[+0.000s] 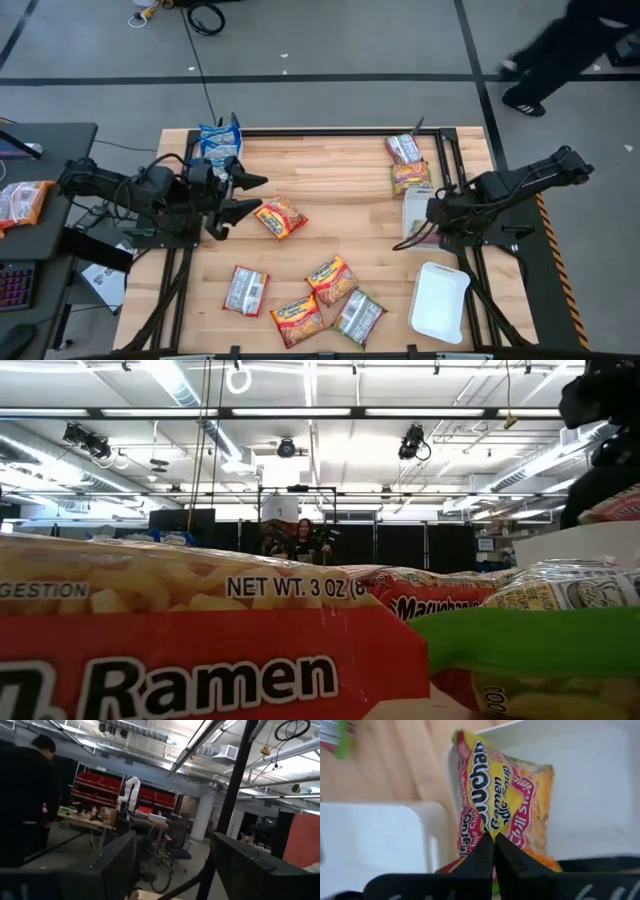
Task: Sort Maruchan noodles
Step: Put the green noodle pack into the middle right white bin
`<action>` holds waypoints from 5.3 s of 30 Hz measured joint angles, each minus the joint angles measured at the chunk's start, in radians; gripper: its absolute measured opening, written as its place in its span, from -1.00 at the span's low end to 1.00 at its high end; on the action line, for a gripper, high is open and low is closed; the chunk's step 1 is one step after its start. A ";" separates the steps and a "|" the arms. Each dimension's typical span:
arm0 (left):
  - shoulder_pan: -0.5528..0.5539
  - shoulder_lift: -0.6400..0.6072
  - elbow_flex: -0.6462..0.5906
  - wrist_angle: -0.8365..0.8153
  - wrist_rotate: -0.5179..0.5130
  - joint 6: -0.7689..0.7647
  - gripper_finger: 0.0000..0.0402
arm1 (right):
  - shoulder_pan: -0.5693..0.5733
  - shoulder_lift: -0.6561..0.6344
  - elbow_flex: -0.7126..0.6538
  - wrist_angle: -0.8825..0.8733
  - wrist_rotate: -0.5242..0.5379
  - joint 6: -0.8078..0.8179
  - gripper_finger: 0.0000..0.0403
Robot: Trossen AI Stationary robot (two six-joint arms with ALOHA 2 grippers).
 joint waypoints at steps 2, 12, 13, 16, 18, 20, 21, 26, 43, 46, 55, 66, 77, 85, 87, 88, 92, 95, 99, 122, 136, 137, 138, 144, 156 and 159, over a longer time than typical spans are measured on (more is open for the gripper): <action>0.006 0.037 0.000 0.053 -0.006 0.005 0.25 | 0.000 -0.011 -0.028 0.070 -0.022 -0.006 -0.97; 0.077 0.290 0.000 0.436 -0.101 -0.003 0.21 | 0.000 -0.067 -0.176 0.261 -0.046 0.005 -0.97; 0.083 0.310 0.000 0.471 -0.101 -0.003 0.21 | 0.000 -0.069 -0.193 0.277 -0.045 0.015 -0.97; 0.099 0.357 0.015 0.515 -0.102 -0.006 0.21 | 0.000 -0.068 -0.225 0.289 -0.035 0.021 -0.97; 0.106 0.380 0.053 0.480 -0.102 -0.006 0.21 | 0.006 -0.069 -0.223 0.285 -0.010 0.006 -0.97; 0.115 0.403 0.111 0.412 -0.102 -0.005 0.21 | 0.017 -0.076 -0.185 0.307 0.009 -0.014 -0.97; 0.120 0.410 0.142 0.356 -0.101 -0.002 0.21 | 0.022 -0.080 -0.160 0.331 0.012 -0.024 -0.97; 0.139 0.440 0.273 0.122 -0.101 0.010 0.21 | 0.047 -0.104 -0.069 0.351 0.019 -0.053 -0.97; 0.103 0.540 0.290 -0.190 -0.189 -0.234 0.21 | 0.100 -0.357 -0.435 0.784 0.181 0.084 -0.97; 0.087 0.592 0.288 -0.228 -0.188 -0.224 0.21 | 0.100 -0.359 -0.474 0.835 0.197 0.104 -0.97; 0.067 0.750 0.288 -0.304 -0.178 -0.157 0.21 | 0.100 -0.352 -0.570 0.836 0.207 0.174 -0.88; 0.052 0.868 0.288 -0.300 -0.171 -0.074 0.21 | 0.100 -0.342 -0.523 0.809 0.110 0.005 -0.64; 0.066 0.974 0.289 -0.276 -0.144 0.031 0.21 | 0.083 -0.181 -0.349 0.610 0.160 -0.217 -0.39; 0.007 1.167 0.478 -0.258 -0.123 0.087 0.21 | 0.084 0.089 -0.173 0.555 0.200 -0.192 -0.40; 0.005 1.214 0.531 -0.259 -0.118 0.066 0.21 | 0.083 0.155 -0.109 0.470 0.256 -0.209 -0.41; 0.006 1.235 0.553 -0.266 -0.116 0.054 0.21 | 0.081 0.187 -0.082 0.432 0.284 -0.217 -0.42; 0.012 1.295 0.620 -0.263 -0.105 0.017 0.21 | 0.061 0.290 -0.028 0.347 0.316 -0.217 -0.42; 0.009 1.324 0.647 -0.263 -0.103 0.020 0.21 | 0.048 0.369 -0.037 0.292 0.310 -0.217 -0.42; 0.002 1.355 0.657 -0.256 -0.100 0.015 0.21 | 0.044 0.472 -0.063 0.299 0.324 -0.239 -0.42; -0.026 1.452 0.656 -0.050 -0.076 0.092 0.21 | 0.061 0.594 -0.090 0.761 0.057 -0.435 -0.59; -0.009 1.428 0.654 -0.166 -0.186 0.051 0.21 | 0.025 0.650 -0.110 0.845 0.161 -0.535 -0.52; -0.001 1.428 0.654 -0.163 -0.187 0.051 0.21 | 0.011 0.641 -0.110 0.827 0.172 -0.537 -0.50; 0.009 1.428 0.654 -0.155 -0.192 0.052 0.21 | -0.005 0.631 -0.110 0.810 0.186 -0.541 -0.48; 0.077 1.428 0.655 -0.111 -0.214 0.085 0.21 | -0.099 0.573 -0.110 0.692 0.238 -0.597 -0.42; 0.165 1.406 0.658 -0.203 -0.179 0.231 0.21 | -0.159 0.469 -0.099 0.539 0.229 -0.570 -0.28; 0.157 1.363 0.659 -0.305 -0.178 0.239 0.21 | -0.159 0.407 -0.073 0.512 0.210 -0.532 -0.20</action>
